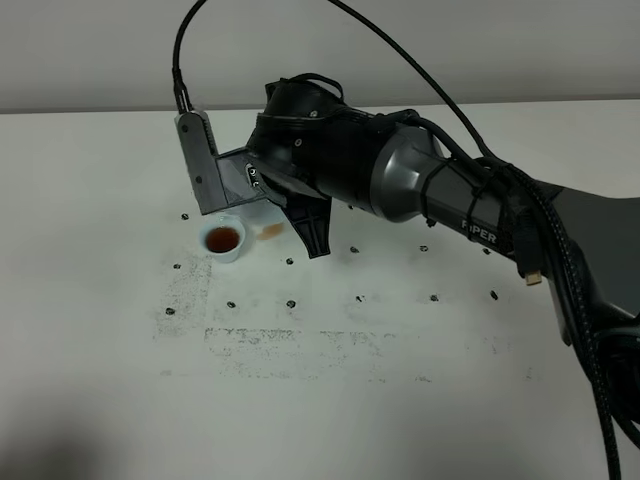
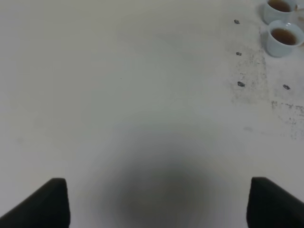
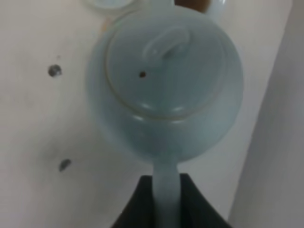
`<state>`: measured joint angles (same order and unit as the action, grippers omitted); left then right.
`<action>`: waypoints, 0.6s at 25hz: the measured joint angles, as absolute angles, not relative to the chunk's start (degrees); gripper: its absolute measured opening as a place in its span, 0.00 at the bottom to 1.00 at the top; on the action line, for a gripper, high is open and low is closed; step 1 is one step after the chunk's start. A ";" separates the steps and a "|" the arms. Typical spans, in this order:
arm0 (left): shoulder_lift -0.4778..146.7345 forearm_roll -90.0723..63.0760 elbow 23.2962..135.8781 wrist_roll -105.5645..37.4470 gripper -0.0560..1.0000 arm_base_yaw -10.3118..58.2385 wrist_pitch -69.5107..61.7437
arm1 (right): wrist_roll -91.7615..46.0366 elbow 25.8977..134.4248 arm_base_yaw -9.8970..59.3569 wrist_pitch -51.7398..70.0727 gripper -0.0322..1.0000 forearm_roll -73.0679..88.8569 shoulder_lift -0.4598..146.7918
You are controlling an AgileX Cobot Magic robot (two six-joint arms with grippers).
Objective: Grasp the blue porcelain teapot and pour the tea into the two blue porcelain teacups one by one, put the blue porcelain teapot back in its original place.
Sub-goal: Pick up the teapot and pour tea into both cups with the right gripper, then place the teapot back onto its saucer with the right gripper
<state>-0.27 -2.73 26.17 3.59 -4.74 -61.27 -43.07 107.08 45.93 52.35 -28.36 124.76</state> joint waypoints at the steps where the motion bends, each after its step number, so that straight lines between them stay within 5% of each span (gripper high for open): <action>1: -0.27 -2.73 26.17 3.59 0.74 -4.74 -61.27 | -43.07 107.08 45.33 52.07 0.08 -27.25 124.76; 15: -0.27 -2.73 26.17 3.59 0.74 -4.74 -61.27 | -39.99 107.13 33.47 55.41 0.08 2.65 118.90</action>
